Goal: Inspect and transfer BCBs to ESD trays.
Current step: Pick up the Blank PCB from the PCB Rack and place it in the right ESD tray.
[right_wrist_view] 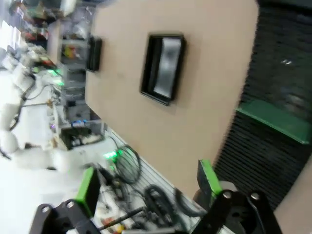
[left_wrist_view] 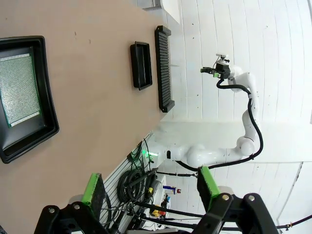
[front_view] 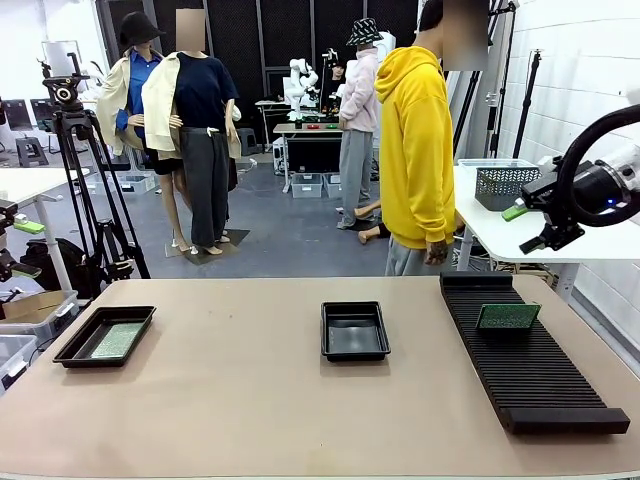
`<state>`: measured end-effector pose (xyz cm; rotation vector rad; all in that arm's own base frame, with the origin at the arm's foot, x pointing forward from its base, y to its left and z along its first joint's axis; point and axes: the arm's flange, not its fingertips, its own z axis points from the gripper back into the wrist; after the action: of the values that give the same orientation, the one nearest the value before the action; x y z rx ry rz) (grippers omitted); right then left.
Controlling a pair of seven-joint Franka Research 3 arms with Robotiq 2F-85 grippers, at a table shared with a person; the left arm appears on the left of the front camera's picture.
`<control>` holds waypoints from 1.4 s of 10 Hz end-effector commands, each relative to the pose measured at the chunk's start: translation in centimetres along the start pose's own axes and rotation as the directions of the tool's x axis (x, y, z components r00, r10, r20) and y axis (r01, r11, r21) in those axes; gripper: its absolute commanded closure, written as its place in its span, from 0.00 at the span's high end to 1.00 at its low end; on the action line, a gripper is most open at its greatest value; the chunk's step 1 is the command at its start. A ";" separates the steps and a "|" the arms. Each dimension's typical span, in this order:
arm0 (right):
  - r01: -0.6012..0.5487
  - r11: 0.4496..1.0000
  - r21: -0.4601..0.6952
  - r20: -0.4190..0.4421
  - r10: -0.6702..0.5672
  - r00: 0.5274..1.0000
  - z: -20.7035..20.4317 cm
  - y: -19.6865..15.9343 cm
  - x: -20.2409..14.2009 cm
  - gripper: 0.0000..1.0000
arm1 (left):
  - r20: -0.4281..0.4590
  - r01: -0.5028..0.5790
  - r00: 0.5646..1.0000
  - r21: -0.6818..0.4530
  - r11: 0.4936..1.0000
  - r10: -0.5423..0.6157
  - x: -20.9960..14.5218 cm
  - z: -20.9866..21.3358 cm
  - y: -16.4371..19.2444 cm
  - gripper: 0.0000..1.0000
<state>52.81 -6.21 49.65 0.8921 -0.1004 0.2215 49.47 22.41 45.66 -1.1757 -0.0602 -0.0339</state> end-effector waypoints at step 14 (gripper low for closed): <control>-0.957 0.287 -0.053 -0.759 0.611 0.225 -4.0 1.2 3.5 1.00 | -0.008 0.000 1.000 0.012 1.000 0.000 -0.2 0.1 -0.1 1.00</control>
<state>56.85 -1.34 49.41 0.0771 0.0051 1.4292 49.48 22.38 45.65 -1.1757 -0.0598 -0.0344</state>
